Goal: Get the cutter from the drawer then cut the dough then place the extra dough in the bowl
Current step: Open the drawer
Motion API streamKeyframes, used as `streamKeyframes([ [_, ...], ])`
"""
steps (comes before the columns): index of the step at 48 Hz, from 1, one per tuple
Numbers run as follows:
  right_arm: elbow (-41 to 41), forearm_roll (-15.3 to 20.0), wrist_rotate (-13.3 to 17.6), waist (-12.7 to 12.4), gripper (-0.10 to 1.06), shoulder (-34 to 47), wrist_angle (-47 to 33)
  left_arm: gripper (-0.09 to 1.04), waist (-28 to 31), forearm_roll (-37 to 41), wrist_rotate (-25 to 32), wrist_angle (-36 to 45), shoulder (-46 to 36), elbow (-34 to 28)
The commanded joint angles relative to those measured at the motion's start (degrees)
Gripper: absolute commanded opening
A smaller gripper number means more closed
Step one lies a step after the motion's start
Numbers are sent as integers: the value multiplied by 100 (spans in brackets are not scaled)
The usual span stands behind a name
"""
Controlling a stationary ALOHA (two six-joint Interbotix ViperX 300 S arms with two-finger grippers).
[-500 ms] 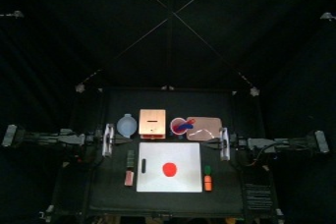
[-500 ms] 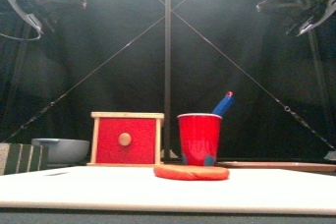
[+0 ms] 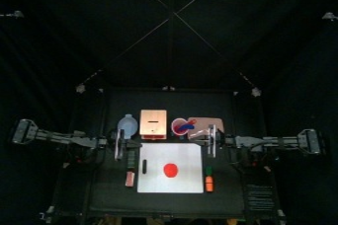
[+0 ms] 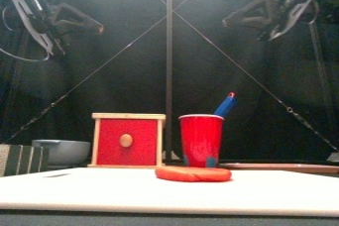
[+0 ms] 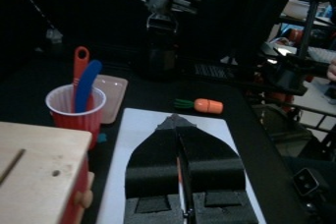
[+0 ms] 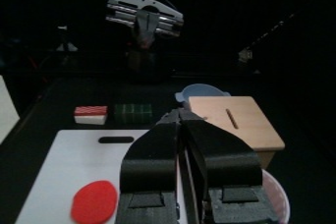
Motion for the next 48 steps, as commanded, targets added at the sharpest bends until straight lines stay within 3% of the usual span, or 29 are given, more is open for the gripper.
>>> streamKeyframes([
  [1, -650, -149, 0, -158, -5, 888, -378, 6, -290, -677, 0, -554, 466, -105],
  [13, -1811, -202, 0, -457, -5, 2760, -1037, 11, -800, -1784, -9, -1090, 1160, -193],
  [26, -2953, -211, -35, -835, -5, 4482, -1107, 24, -958, -2997, -316, -1187, 2197, -668],
  [43, -3718, -246, -35, -1046, -5, 5423, -1107, 44, -958, -4307, -448, -1301, 3252, -1134],
  [48, -3709, -255, -35, -1046, -5, 5476, -1090, 55, -958, -4447, -554, -1301, 3305, -1160],
])
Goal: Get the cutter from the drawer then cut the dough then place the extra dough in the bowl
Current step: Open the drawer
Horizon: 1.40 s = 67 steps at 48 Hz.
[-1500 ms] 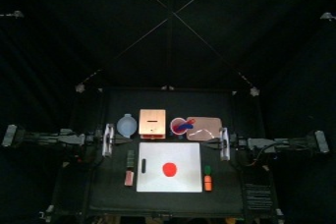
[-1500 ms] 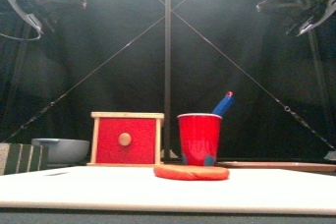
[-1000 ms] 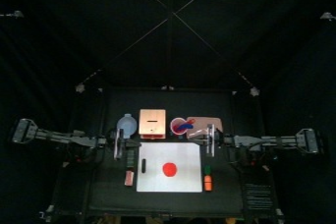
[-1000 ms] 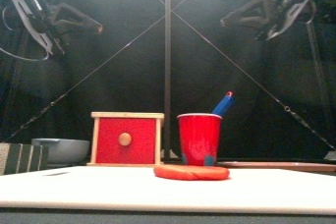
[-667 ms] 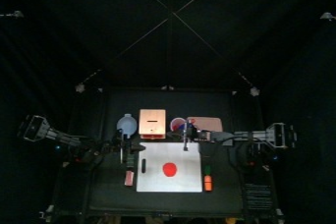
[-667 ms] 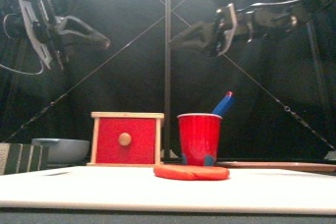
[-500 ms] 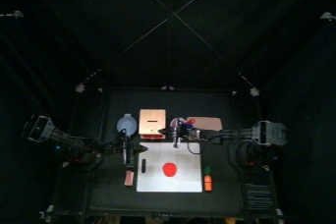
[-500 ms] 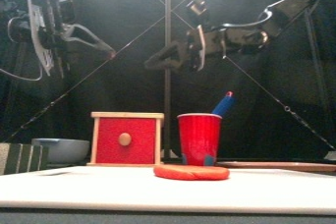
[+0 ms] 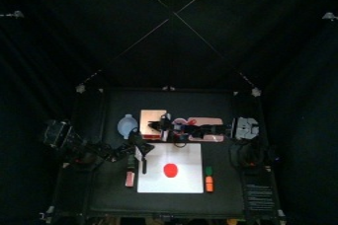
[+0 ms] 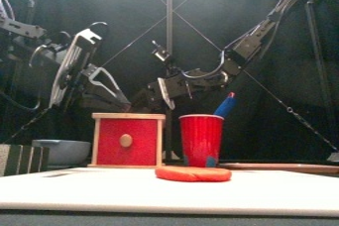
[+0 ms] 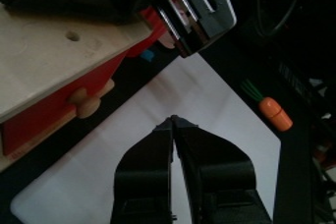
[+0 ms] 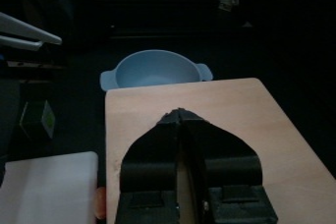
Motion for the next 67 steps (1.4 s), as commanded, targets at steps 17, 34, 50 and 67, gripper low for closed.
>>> streamKeyframes([
  [17, -105, -9, -9, 18, -4, -53, 123, 92, 35, -967, -923, -9, 167, -211],
  [34, -114, -123, 35, 53, 19, -53, 132, 92, 422, -967, -1266, -9, 563, -369],
  [50, -105, -114, 53, 88, 19, -35, 141, 91, 932, -958, -1230, -70, 905, -475],
  [67, -105, -70, 70, 97, 19, 0, 141, 83, 993, -967, -1230, -176, 984, -536],
])
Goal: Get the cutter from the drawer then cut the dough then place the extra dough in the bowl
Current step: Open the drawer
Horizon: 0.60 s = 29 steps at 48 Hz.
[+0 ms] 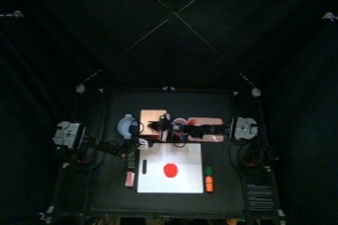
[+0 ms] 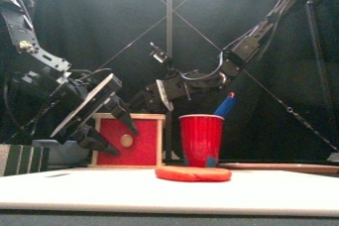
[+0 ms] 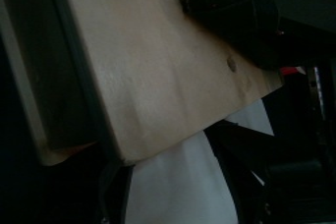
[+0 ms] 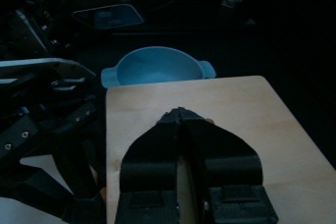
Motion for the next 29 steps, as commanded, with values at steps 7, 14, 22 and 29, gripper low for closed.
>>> streamKeyframes([
  [7, -35, 35, -9, 26, 19, -62, 18, 74, 62, 9, 9, -149, -26, -149],
  [14, -44, 79, -9, 35, 19, -62, 26, 71, 35, 26, 18, -123, 9, -185],
  [22, -44, 114, -9, 35, 19, -62, 26, 70, 9, 18, 9, -88, 53, -176],
  [29, -53, 123, -9, 35, 19, -62, 18, 70, -88, 26, 18, 0, 62, -176],
])
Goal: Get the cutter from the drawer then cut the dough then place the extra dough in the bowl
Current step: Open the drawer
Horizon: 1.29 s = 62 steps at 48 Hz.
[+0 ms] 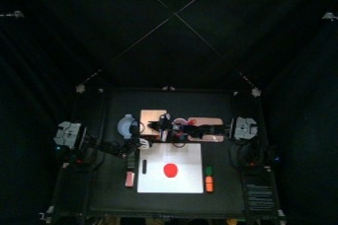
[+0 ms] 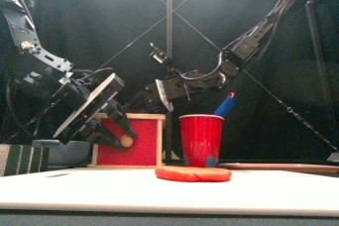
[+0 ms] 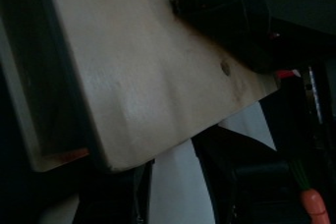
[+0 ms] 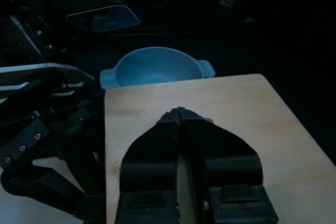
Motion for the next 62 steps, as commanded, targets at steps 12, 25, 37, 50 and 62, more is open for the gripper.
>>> streamKeyframes([
  [12, -62, 26, -18, 9, 19, -44, 18, 65, -149, 9, 9, 167, 44, -97],
  [25, -53, 88, -26, 9, 19, -44, 18, 57, -404, -53, 0, 246, 9, -70],
  [37, -53, 88, -26, 9, 19, -44, 35, 57, -694, -141, -9, 396, -53, -114],
  [50, -62, 88, -26, 9, 19, -44, 88, 57, -1028, -360, -9, 536, -97, -141],
  [62, -70, 79, -26, 9, 19, -35, 97, 57, -1257, -431, -9, 633, -88, -220],
])
